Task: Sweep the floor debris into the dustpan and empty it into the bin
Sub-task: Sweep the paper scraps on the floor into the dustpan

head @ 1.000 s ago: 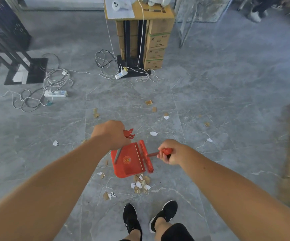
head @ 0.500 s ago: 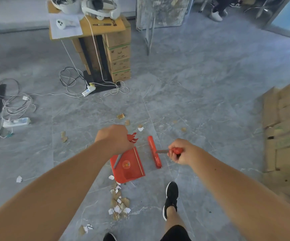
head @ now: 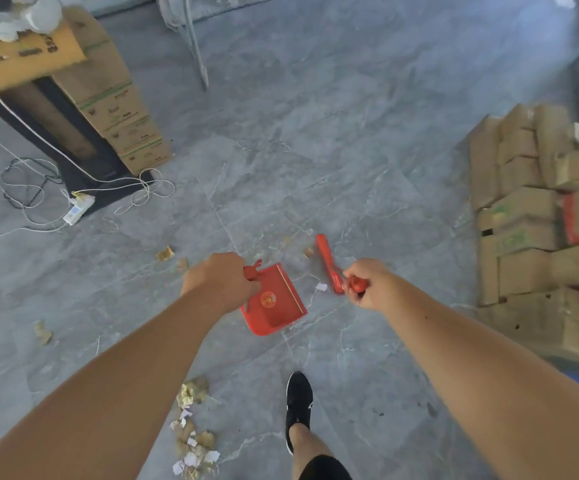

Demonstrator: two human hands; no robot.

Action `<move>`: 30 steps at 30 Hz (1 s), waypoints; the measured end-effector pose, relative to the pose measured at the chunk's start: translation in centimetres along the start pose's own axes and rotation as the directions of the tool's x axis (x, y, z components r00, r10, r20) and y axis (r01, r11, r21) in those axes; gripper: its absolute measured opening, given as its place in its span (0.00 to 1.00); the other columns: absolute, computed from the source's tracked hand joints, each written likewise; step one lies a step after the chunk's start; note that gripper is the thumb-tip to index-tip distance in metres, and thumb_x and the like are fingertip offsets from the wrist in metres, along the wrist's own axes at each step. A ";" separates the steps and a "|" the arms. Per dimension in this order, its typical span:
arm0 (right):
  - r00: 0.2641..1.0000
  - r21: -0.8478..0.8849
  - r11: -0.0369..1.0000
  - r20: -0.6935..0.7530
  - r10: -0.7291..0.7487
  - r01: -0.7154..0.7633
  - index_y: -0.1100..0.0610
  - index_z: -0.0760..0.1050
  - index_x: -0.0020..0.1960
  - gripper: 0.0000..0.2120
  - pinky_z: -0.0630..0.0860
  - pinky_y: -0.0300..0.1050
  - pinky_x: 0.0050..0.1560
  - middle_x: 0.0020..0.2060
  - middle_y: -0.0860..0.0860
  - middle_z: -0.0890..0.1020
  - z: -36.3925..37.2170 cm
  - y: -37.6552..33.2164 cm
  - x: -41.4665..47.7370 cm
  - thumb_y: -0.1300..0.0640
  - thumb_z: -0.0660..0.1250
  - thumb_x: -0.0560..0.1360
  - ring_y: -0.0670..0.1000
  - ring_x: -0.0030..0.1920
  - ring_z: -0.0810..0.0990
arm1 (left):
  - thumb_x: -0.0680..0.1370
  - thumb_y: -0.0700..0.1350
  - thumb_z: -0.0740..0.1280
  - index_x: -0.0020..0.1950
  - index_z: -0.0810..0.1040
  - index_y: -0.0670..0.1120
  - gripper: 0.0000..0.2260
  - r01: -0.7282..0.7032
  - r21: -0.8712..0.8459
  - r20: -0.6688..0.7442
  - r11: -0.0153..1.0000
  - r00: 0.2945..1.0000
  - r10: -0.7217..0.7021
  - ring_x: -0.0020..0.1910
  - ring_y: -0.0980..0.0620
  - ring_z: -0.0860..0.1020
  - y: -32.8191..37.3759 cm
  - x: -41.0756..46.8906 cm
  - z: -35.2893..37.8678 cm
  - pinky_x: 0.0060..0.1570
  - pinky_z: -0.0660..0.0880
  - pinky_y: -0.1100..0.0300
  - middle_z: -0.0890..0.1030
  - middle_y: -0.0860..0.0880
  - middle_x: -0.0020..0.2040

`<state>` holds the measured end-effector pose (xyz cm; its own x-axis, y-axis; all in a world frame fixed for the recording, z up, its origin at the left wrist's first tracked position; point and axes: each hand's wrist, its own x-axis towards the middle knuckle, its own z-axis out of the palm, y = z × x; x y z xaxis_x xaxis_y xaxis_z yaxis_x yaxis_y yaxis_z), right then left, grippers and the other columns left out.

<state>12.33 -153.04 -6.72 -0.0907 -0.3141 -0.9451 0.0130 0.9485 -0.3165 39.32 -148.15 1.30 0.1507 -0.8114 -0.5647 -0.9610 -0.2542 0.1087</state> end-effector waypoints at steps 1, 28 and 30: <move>1.000 0.018 1.000 -0.017 0.001 -0.001 0.58 0.68 0.40 0.09 0.67 0.32 0.18 0.15 0.53 0.70 -0.7 -0.6 0.6 0.66 0.58 0.79 0.48 0.22 0.71 | 0.74 0.61 0.68 0.39 0.76 0.51 0.14 -0.011 0.001 0.001 1.000 1.000 0.011 0.38 0.50 0.77 0.9 0.9 -0.2 0.33 0.69 0.59 0.78 0.53 0.40; 0.999 -0.178 0.983 0.004 -0.036 0.036 0.54 0.70 0.69 0.25 0.66 0.32 0.21 0.31 0.56 0.71 21.4 3.2 2.4 0.71 0.56 0.75 0.49 0.26 0.68 | 0.74 0.59 0.68 0.39 0.77 0.51 0.13 0.264 -0.172 0.011 0.949 0.964 -0.267 0.35 0.51 0.77 -16.7 -1.2 0.2 0.34 0.71 0.59 0.79 0.52 0.40; 0.999 -0.217 0.976 0.024 -0.026 0.031 0.55 0.70 0.67 0.23 0.64 0.32 0.21 0.31 0.55 0.70 23.7 4.5 1.6 0.71 0.56 0.75 0.49 0.26 0.68 | 0.74 0.59 0.68 0.39 0.77 0.51 0.13 0.296 -0.200 0.017 0.934 0.954 -0.299 0.34 0.52 0.77 -19.5 -2.5 0.6 0.32 0.70 0.59 0.79 0.52 0.38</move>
<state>35.83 -150.20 -11.56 -0.0674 -0.3398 -0.9381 -0.2060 0.9247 -0.3201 57.53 -140.88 0.07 0.4275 -0.6894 -0.5848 -0.8064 -0.5832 0.0981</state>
